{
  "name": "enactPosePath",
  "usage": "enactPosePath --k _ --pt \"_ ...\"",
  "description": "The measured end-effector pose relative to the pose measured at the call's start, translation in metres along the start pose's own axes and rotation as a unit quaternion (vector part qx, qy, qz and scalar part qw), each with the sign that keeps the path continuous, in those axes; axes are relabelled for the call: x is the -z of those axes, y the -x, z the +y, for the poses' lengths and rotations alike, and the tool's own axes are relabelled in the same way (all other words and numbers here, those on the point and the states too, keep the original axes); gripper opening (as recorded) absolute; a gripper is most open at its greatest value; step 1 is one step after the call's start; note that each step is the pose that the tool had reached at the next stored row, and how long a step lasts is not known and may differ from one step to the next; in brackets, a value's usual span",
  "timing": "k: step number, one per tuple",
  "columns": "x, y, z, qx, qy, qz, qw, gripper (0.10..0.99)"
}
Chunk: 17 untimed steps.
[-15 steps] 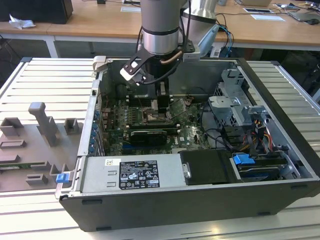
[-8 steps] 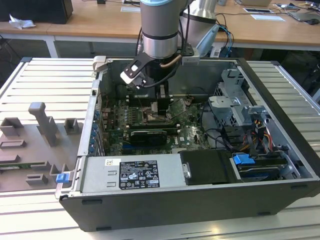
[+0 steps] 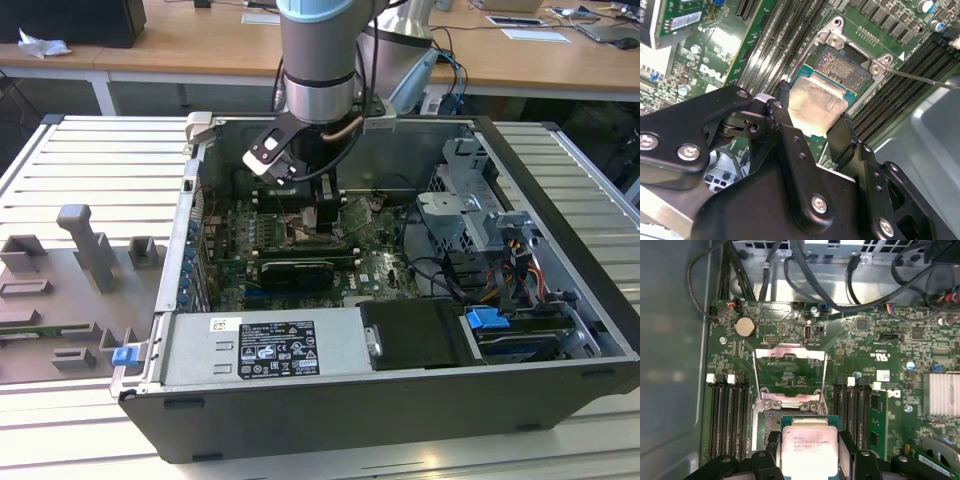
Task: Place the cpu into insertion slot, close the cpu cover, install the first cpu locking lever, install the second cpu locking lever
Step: 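Place the cpu into insertion slot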
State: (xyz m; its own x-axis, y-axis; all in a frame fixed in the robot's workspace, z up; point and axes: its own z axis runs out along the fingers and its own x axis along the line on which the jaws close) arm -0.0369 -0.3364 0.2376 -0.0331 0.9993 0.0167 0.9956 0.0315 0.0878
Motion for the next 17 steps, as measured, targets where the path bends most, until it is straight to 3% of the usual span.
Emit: enactPosePath --k 17 --pt "-0.0045 -0.0015 -0.0036 -0.001 0.0001 0.0004 1.0000 0.541"
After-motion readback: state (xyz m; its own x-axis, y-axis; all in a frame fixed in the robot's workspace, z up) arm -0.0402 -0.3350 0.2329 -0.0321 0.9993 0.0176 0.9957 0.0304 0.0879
